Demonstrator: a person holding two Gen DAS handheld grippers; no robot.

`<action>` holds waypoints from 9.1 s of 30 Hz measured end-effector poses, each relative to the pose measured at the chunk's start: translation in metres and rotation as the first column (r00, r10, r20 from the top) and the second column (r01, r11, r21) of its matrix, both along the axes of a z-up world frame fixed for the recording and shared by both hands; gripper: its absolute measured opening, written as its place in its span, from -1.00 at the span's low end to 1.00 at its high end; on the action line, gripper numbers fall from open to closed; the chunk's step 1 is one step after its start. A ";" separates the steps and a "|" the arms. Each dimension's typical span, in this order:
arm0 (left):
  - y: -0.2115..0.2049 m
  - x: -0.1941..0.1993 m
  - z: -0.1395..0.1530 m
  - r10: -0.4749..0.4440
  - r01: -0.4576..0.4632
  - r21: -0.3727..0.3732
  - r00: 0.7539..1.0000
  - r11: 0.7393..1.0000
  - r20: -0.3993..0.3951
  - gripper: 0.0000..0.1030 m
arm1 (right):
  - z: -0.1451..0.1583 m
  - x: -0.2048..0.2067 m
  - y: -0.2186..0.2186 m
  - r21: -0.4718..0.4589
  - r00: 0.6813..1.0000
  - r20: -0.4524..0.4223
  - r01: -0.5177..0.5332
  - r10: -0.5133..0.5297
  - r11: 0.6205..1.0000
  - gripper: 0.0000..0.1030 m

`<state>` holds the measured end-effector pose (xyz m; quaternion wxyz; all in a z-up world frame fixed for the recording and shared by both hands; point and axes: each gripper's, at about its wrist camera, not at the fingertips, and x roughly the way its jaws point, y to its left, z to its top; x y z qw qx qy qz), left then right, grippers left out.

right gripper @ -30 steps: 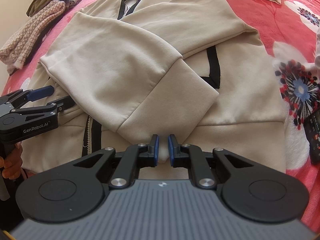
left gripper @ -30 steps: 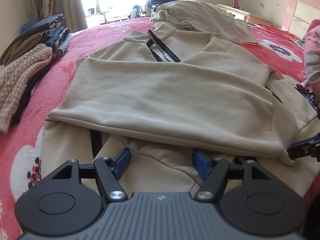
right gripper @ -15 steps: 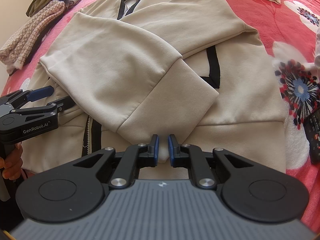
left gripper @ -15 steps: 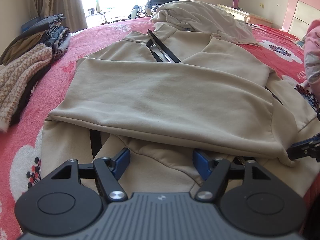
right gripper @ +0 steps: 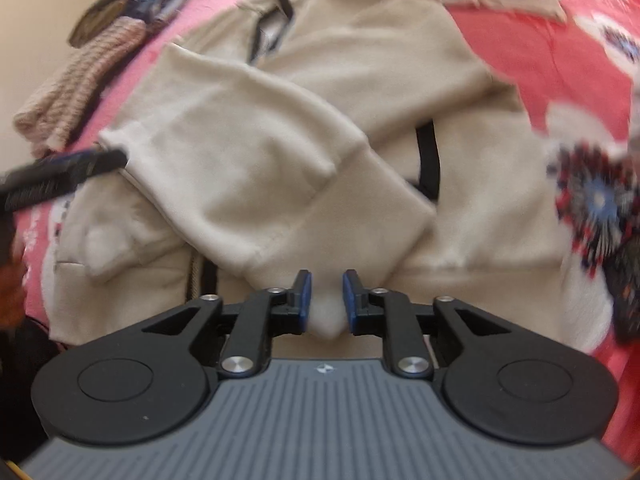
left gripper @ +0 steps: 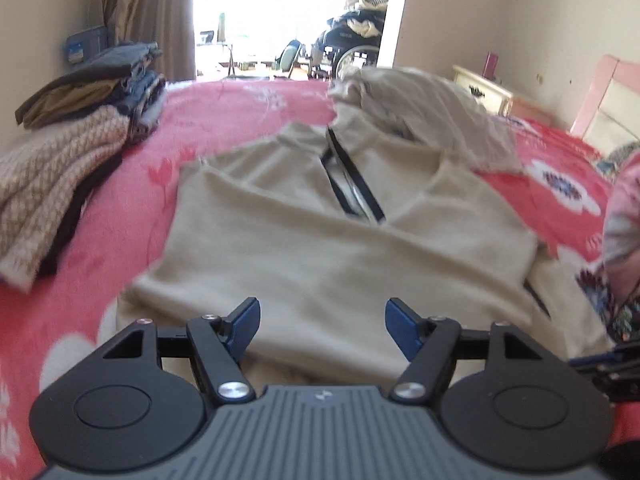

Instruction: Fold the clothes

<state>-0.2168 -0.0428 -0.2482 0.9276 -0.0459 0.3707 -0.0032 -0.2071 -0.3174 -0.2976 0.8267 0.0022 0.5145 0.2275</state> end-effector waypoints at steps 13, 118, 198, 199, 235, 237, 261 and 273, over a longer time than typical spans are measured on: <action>0.057 0.238 -0.031 -0.069 0.068 0.066 0.997 0.996 0.016 0.26 | 0.033 0.185 0.050 0.072 0.932 0.326 -0.192 0.159 0.979 -0.46; 0.048 -0.093 -0.055 -0.107 -0.208 -0.720 0.924 0.662 -0.366 0.09 | -0.006 0.009 -0.121 0.543 0.832 -0.526 0.488 -0.176 0.684 -0.05; -0.035 -0.060 -0.064 -0.339 0.302 -0.208 0.924 0.930 -0.177 -0.47 | 0.005 0.003 0.025 -0.098 0.931 -0.169 -0.344 0.325 0.934 -1.00; -0.035 -0.061 -0.065 -0.343 0.308 -0.202 0.923 0.930 -0.173 -0.47 | 0.015 0.004 0.018 -0.094 0.939 -0.142 -0.328 0.313 0.940 -1.00; -0.020 -0.059 -0.076 -0.352 0.289 -0.328 0.923 0.900 -0.154 -0.39 | -0.006 0.185 -0.075 0.164 0.865 -0.095 0.502 -0.492 0.849 -0.88; -0.019 -0.059 -0.077 -0.353 0.289 -0.333 0.923 0.898 -0.153 -0.39 | -0.016 0.181 -0.084 0.206 0.832 -0.118 0.554 -0.541 0.807 -0.89; -0.019 -0.061 -0.076 -0.345 0.282 -0.338 0.927 0.898 -0.143 -0.39 | 0.001 0.131 -0.001 -0.267 0.994 0.101 -0.005 0.033 0.964 -0.83; -0.026 -0.065 -0.071 -0.342 0.297 -0.278 0.931 0.914 -0.130 -0.36 | -0.016 0.063 0.006 -0.417 0.994 0.009 -0.097 0.110 0.904 -0.81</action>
